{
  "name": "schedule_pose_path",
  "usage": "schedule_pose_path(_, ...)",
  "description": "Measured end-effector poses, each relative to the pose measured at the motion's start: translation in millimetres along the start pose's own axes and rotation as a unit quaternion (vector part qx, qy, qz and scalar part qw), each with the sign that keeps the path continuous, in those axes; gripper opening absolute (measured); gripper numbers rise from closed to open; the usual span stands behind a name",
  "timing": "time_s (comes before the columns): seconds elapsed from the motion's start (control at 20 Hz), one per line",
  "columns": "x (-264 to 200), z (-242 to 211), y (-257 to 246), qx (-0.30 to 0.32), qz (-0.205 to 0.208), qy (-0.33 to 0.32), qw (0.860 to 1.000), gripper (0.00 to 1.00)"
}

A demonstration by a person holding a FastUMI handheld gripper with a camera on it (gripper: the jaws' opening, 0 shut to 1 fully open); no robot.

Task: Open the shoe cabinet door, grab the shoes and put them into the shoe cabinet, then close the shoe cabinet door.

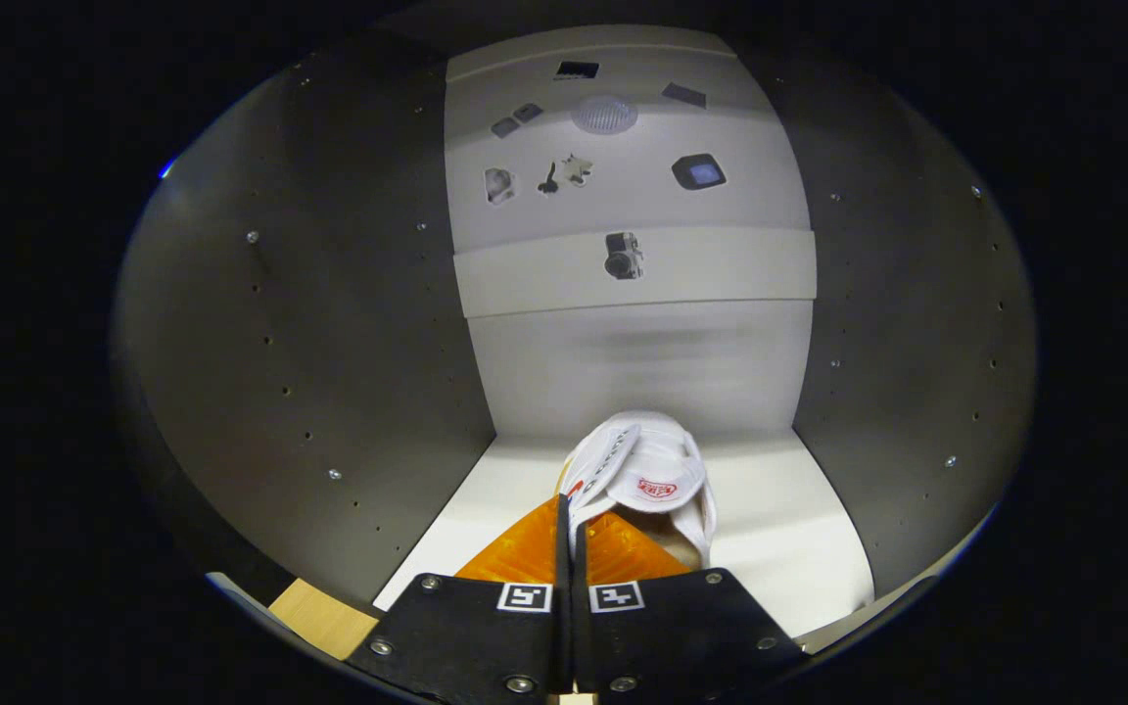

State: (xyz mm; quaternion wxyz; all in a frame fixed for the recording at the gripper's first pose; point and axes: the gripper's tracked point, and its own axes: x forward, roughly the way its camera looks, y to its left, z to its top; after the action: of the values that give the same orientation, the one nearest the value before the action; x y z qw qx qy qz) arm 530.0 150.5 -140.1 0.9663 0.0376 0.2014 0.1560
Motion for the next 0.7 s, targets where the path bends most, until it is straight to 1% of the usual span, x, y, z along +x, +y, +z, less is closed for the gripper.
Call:
schedule_pose_path(0.2,9,-13,1,0.013,-0.001,0.021,1.0,0.0)
schedule_pose_path(0.3,10,-14,1,0.007,-0.002,0.018,1.0,0.04)
schedule_pose_path(0.35,11,-15,0,0.002,-0.004,0.02,1.0,0.08)
schedule_pose_path(0.45,9,-15,4,0.005,-0.005,0.017,1.0,0.12)
schedule_pose_path(0.55,4,-12,7,0.012,-0.003,0.01,1.0,0.19)
schedule_pose_path(0.65,-6,3,8,0.017,-0.007,-0.012,1.0,0.23)
schedule_pose_path(0.7,-18,9,6,0.017,-0.01,-0.026,0.999,0.23)
